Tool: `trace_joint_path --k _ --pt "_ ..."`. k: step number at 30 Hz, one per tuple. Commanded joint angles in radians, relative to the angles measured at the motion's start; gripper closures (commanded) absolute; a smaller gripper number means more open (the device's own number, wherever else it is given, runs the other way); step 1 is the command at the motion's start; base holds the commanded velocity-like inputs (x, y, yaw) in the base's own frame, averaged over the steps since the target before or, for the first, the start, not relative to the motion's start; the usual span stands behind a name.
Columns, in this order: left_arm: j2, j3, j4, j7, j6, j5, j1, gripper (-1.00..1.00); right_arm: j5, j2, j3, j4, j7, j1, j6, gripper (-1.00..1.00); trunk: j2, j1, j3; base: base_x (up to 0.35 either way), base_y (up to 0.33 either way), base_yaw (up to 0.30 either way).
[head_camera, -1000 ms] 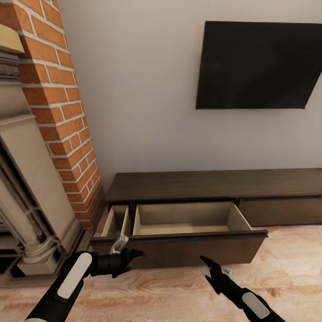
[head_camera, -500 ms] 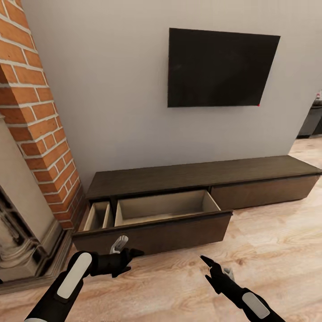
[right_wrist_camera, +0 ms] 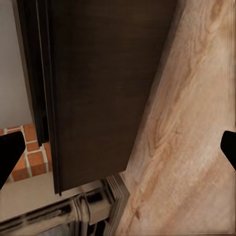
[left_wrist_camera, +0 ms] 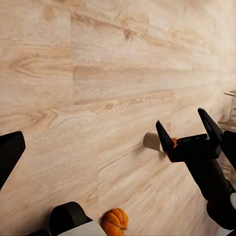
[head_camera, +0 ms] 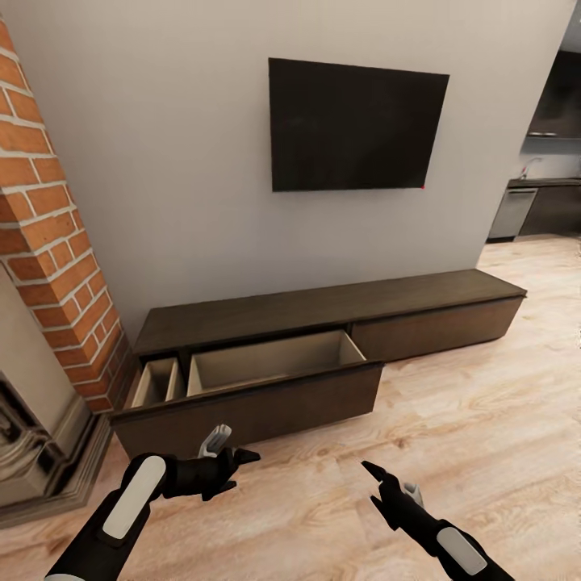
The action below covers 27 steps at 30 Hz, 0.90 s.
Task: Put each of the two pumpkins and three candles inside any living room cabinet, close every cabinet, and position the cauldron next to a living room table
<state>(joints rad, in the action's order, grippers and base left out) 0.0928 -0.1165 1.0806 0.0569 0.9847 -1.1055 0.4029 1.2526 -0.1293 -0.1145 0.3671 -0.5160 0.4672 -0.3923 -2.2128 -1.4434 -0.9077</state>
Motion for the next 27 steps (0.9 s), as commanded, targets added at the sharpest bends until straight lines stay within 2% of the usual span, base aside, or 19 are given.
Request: trace_joint_path --k 1,9,27 --pt "0.001 -0.002 0.001 0.006 0.002 -0.007 0.001 -1.0 0.01 -0.001 -0.007 -0.001 -0.001 0.001 -0.002 -1.0 0.0 0.0 -0.001 -0.153 -0.094 -0.006" --pt "0.001 -0.001 0.002 0.006 0.002 -0.007 0.001 -1.0 0.01 -0.001 -0.007 -0.001 -0.002 0.001 -0.002 -1.0 0.0 0.0 -0.001 -0.049 -0.032 -0.054" --pt "0.001 0.0 0.004 0.006 0.002 -0.007 0.001 -1.0 0.009 -0.001 -0.007 -0.001 -0.001 0.001 0.0 -1.0 0.0 0.0 -0.001 0.081 0.064 -0.27"
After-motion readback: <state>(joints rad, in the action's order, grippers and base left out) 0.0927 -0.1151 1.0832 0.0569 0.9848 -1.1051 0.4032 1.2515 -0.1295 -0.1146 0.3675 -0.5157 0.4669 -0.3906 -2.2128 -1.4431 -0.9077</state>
